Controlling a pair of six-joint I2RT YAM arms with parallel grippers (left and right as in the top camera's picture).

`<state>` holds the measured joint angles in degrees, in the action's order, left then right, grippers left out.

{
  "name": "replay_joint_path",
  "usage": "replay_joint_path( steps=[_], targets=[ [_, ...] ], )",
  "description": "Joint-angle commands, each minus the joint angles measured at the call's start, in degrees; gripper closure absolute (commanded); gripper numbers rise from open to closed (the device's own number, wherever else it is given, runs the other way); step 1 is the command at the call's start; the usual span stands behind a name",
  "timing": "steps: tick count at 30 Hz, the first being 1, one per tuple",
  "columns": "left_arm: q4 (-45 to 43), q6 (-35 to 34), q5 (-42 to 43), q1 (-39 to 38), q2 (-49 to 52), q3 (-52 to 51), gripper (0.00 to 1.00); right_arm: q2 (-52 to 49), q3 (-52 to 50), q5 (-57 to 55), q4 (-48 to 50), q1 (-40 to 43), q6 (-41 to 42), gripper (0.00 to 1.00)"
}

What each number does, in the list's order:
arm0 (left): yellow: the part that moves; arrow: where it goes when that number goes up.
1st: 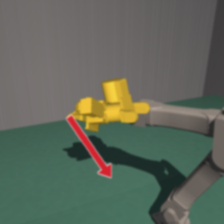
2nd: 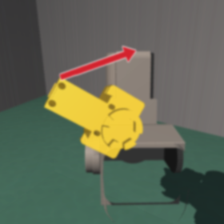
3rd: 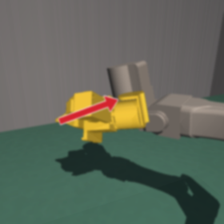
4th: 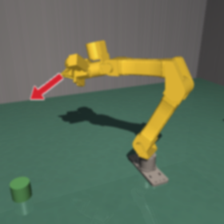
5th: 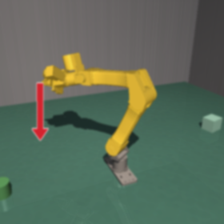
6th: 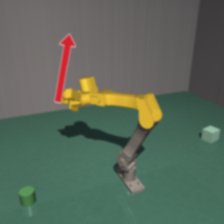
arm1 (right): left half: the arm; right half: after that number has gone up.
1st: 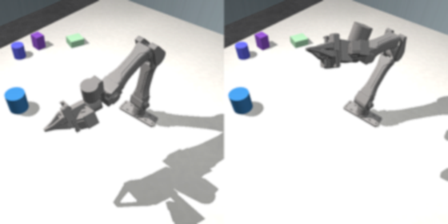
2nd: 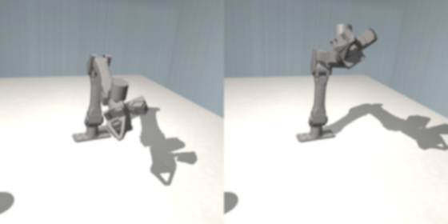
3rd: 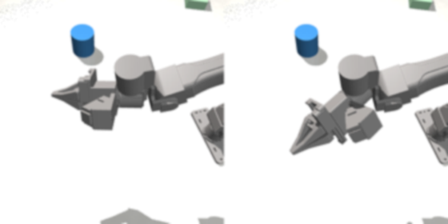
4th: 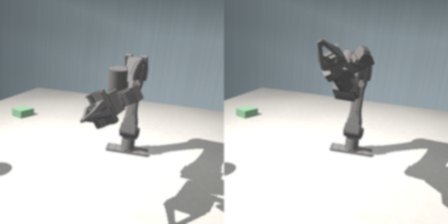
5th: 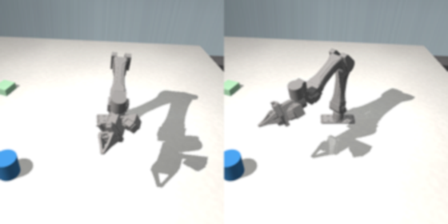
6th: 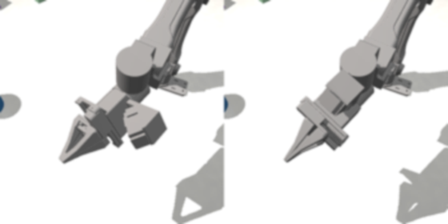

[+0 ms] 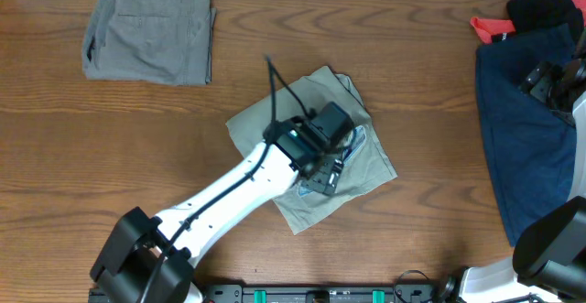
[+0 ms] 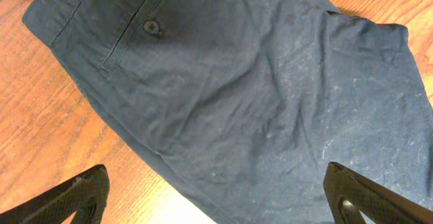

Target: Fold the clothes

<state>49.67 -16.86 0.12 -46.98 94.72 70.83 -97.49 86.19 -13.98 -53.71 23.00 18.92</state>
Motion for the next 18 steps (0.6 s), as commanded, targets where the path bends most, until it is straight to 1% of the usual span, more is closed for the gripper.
replay_joint_path(
  steps=[1, 4, 9, 14, 18],
  targets=[
    [-1.38, 7.26, 0.24, -2.49, 0.02, -0.26, 0.06, -0.37, 0.7, -0.79, 0.11, -0.04, 0.76, 0.01],
    [-4.04, 10.67, -0.96, -3.89, 0.02, -0.26, 0.06, -0.37, 0.7, -0.79, 0.11, -0.04, 0.76, 0.01],
    [-7.37, 15.43, -0.79, -3.93, 1.68, -0.31, 0.05, -0.37, 0.7, -0.76, 0.11, -0.04, 0.76, 0.01],
    [-10.54, 16.0, -1.38, -3.93, 6.4, -0.33, 0.02, -0.37, 0.7, -0.76, 0.11, -0.04, 0.76, 0.01],
    [-13.73, 16.02, -5.4, -3.93, 9.03, -0.33, 0.02, -0.37, 0.7, -0.79, 0.11, -0.04, 0.76, 0.01]
  ],
)
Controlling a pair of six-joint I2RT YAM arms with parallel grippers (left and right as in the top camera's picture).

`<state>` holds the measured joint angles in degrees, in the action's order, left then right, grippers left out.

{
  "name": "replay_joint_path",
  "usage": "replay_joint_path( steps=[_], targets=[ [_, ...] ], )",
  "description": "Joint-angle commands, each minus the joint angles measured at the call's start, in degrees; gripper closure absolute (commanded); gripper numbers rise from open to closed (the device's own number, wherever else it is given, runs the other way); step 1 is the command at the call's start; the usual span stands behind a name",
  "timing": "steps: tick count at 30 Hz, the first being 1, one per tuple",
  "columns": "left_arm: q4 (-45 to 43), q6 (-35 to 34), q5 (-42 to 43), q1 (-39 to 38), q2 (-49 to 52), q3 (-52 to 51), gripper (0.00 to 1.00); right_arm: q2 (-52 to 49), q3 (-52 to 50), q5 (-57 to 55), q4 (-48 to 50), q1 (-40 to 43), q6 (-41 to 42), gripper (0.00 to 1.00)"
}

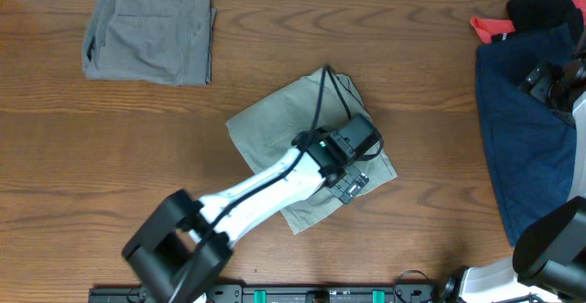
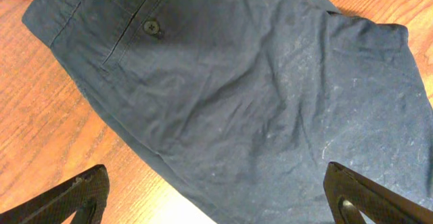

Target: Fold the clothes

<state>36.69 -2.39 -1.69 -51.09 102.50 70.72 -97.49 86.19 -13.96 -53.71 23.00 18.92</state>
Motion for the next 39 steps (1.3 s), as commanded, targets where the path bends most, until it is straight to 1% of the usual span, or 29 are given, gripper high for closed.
replay_joint_path(
  steps=[1, 2, 3, 4, 5, 7, 10, 11, 15, 20, 22, 26, 32, 39],
  targets=[
    [-1.33, 1.55, -4.59, 0.17, 1.57, -0.22, 0.02, -0.37, 0.7, -0.81, 0.11, -0.04, 0.76, 0.01],
    [-1.77, 1.55, -5.51, 0.17, 1.66, -0.22, 0.02, -0.37, 0.7, -0.79, 0.11, -0.04, 0.76, 0.01],
    [-2.16, 1.57, -6.01, 0.17, 1.68, -0.22, 0.05, -0.37, 0.7, -0.79, 0.11, -0.04, 0.76, 0.01],
    [-2.43, 1.55, -6.54, 0.28, 1.68, -0.22, 0.1, -0.37, 0.7, -0.81, 0.11, -0.04, 0.76, 0.01],
    [-2.58, 1.81, -6.6, 0.31, 1.68, -0.22, 0.19, -0.37, 0.7, -0.81, 0.11, -0.04, 0.76, 0.01],
    [-2.6, 1.81, -6.75, 0.5, 1.68, -0.22, 0.41, -0.37, 0.7, -0.81, 0.11, -0.04, 0.76, 0.01],
    [-2.47, 1.77, -7.04, 0.81, 1.66, -0.2, 0.88, -0.37, 0.7, -0.81, 0.11, -0.04, 0.76, 0.01],
    [-2.49, 1.73, -7.54, 0.87, 1.55, -0.2, 0.94, -0.37, 0.7, -0.81, 0.11, -0.04, 0.76, 0.01],
    [-0.63, 0.59, -10.97, 0.94, 0.02, 1.33, 0.94, -0.37, 0.7, -0.81, 0.11, -0.04, 0.76, 0.01],
    [5.66, -2.93, -15.85, 1.6, -6.01, 7.85, 0.94, -0.37, 0.7, -0.81, 0.11, -0.04, 0.76, 0.01],
    [8.28, -4.02, -16.02, 2.62, -9.2, 11.34, 0.94, -0.37, 0.7, -0.81, 0.11, -0.04, 0.76, 0.01],
    [11.96, -8.81, -15.98, 5.44, -16.02, 17.18, 0.94, -0.37, 0.7, -0.81, 0.13, -0.04, 0.76, 0.01],
    [12.31, -14.64, -15.98, 6.34, -24.22, 21.11, 0.94, -0.37, 0.7, -0.81, 0.11, -0.04, 0.76, 0.01],
    [11.98, -23.69, -16.5, 6.34, -26.95, 24.65, 0.94, -0.37, 0.7, -0.81, 0.13, -0.04, 0.76, 0.01]
  ],
)
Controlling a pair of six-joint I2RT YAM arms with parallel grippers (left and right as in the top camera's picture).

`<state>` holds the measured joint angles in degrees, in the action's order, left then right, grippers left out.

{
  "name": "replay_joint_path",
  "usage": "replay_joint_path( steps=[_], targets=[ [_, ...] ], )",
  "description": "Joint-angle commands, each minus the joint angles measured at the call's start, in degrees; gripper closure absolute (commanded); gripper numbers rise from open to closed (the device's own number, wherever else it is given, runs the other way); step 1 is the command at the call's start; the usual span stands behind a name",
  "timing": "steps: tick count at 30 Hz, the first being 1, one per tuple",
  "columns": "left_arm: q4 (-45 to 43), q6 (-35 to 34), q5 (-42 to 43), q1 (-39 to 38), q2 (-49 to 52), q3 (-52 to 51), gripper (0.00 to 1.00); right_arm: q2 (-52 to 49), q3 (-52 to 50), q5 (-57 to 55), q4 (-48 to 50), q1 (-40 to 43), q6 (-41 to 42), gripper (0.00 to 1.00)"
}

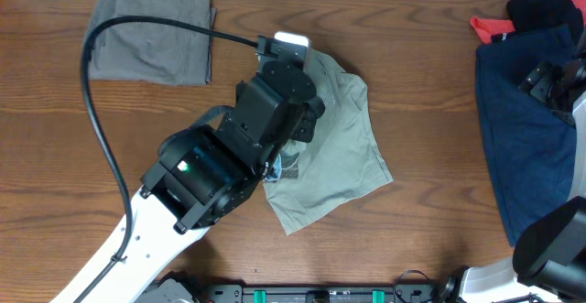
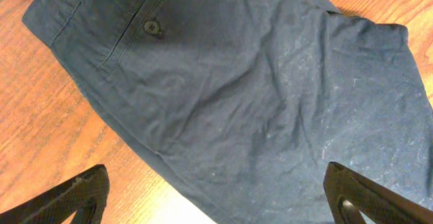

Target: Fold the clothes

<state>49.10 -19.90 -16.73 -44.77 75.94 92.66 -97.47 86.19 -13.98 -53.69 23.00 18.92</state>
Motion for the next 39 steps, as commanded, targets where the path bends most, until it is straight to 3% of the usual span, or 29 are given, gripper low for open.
replay_joint_path(
  steps=[1, 4, 9, 11, 18, 24, 25, 27, 28, 29, 33, 37, 39],
  targets=[
    [-0.28, -7.54, -2.21, 0.02, -0.33, 3.61, 0.94, -0.39, 0.7, -0.79, 0.11, -0.04, 0.76, 0.01],
    [-0.2, -9.14, -7.37, 0.04, -0.35, 6.16, 0.94, -0.39, 0.7, -0.79, 0.09, -0.04, 0.76, 0.01],
    [4.04, -9.11, -26.21, 1.11, -0.52, 10.08, 0.94, -0.39, 0.7, -0.79, 0.11, -0.04, 0.76, 0.01],
    [6.32, -9.11, -29.22, 3.23, -0.66, 10.34, 0.94, -0.39, 0.7, -0.79, 0.09, -0.04, 0.76, 0.01],
    [19.56, -17.38, -29.18, 15.96, 0.37, 10.19, 0.94, -0.39, 0.7, -0.79, 0.09, -0.04, 0.76, 0.01],
    [26.84, -19.52, -28.22, 31.15, 3.23, 8.9, 0.94, -0.39, 0.7, -0.79, 0.09, -0.04, 0.76, 0.01],
    [27.85, -19.65, -27.45, 33.4, 3.91, 8.66, 0.89, -0.39, 0.7, -0.79, 0.09, -0.04, 0.76, 0.01],
    [29.9, -19.65, -25.9, 38.14, 5.7, 8.31, 0.62, -0.39, 0.7, -0.79, 0.11, -0.04, 0.76, 0.01],
    [30.71, -19.65, -25.7, 40.06, 6.56, 8.28, 0.4, -0.39, 0.7, -0.79, 0.11, -0.04, 0.76, 0.01],
    [31.52, -19.65, -25.73, 42.18, 7.45, 8.28, 0.29, -0.39, 0.7, -0.79, 0.11, -0.04, 0.76, 0.01],
    [32.52, -19.63, -25.51, 48.63, 9.73, 8.28, 0.25, -0.39, 0.7, -0.76, 0.11, -0.04, 0.76, 0.01],
    [32.46, -19.45, -17.88, 52.74, 9.42, 8.31, 0.25, -0.39, 0.7, -0.79, 0.11, -0.04, 0.76, 0.01],
    [31.74, -16.96, -13.22, 53.18, 9.18, 8.31, 0.31, -0.39, 0.7, -0.79, 0.11, -0.04, 0.76, 0.01]
  ],
)
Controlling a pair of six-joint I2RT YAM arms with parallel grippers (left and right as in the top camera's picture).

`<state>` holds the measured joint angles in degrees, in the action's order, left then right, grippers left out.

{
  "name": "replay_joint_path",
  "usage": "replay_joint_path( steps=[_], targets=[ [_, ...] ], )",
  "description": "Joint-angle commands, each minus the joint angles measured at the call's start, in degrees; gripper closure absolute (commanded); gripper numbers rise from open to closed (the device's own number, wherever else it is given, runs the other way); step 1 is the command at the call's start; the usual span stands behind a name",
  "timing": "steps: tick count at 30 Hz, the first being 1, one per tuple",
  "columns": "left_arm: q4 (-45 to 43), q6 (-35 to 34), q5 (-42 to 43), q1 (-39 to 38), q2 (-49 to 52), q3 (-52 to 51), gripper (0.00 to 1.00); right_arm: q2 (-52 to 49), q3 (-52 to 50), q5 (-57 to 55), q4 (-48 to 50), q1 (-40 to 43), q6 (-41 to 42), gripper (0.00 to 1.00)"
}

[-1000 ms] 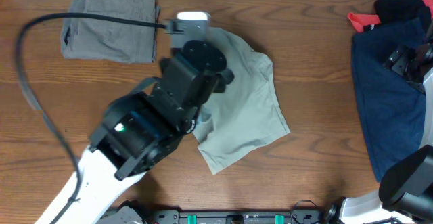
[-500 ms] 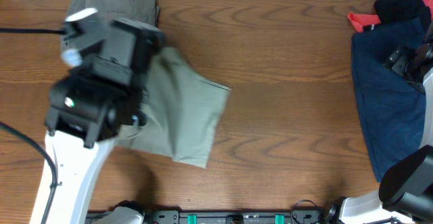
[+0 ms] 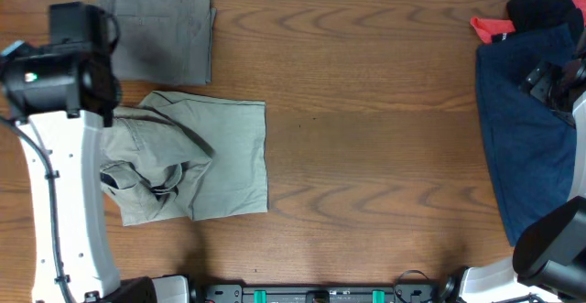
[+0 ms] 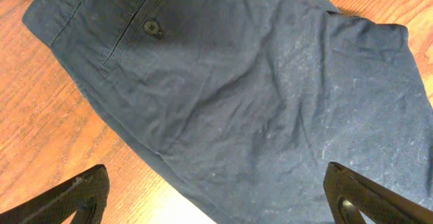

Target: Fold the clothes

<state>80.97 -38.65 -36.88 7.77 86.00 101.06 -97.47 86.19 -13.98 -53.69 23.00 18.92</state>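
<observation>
An olive green garment [image 3: 206, 161] lies on the left of the table, its right part flat and its left part bunched into folds. My left arm stands over its left edge, the wrist head [image 3: 62, 65] at the garment's upper left corner; the fingers are hidden beneath it. A navy garment [image 4: 257, 95] with a buttoned pocket lies spread at the table's right edge. My right gripper [image 4: 216, 187] hovers above it, open, both dark fingertips [image 4: 74, 193] wide apart with nothing between them. In the overhead view the right gripper [image 3: 549, 79] sits over the navy garment [image 3: 526, 147].
Grey shorts [image 3: 156, 30], folded, lie at the back left, just beyond the olive garment. A red cloth [image 3: 490, 27] and a black cloth [image 3: 545, 8] are heaped at the back right corner. Bare wood [image 3: 375, 129] spans the middle.
The olive garment has gone from the table's centre to the left side and now lies squared with its left part bunched. My left arm has swung to the far left. The right gripper is unchanged.
The olive garment first lay as a tilted square at the centre with my left gripper on its middle, then on its right part. Later the arm reared over its upper left. Now the garment rests at the left. My right gripper stayed open over the navy garment.
</observation>
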Motion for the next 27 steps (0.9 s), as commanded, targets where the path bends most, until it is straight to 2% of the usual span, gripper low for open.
replay_joint_path(
  steps=[1, 5, 7, 10, 16, 20, 24, 27],
  targets=[
    [-0.68, 3.67, 9.31, 0.59, -0.92, -0.09, 0.34, -0.39, 0.7, -0.79, 0.11, -0.04, 0.76, 0.01],
    [-1.53, 9.14, 19.21, -0.48, -0.85, -0.11, 0.31, -0.39, 0.7, -0.79, 0.11, -0.04, 0.76, 0.01],
    [-1.25, 11.37, 23.87, -0.46, -0.63, -0.13, 0.2, -0.39, 0.7, -0.79, 0.11, -0.04, 0.76, 0.01],
    [0.61, 11.65, 24.2, 0.11, -0.22, -0.85, 0.03, -0.39, 0.7, -0.79, 0.11, -0.04, 0.76, 0.01],
    [1.38, 7.76, 24.3, 5.84, -0.2, -5.38, 0.02, -0.39, 0.7, -0.79, 0.11, -0.04, 0.76, 0.01],
    [0.79, 7.74, 26.6, 12.02, -0.2, -8.48, 0.02, -0.39, 0.7, -0.79, 0.11, -0.04, 0.76, 0.01],
    [-0.26, 8.35, 30.91, 18.21, -0.2, -11.37, 0.02, -0.39, 0.7, -0.76, 0.11, -0.04, 0.76, 0.01],
    [-3.37, 12.59, 36.68, 20.94, -0.2, -14.75, 0.02, -0.39, 0.7, -0.79, 0.09, -0.04, 0.76, 0.01]
  ],
)
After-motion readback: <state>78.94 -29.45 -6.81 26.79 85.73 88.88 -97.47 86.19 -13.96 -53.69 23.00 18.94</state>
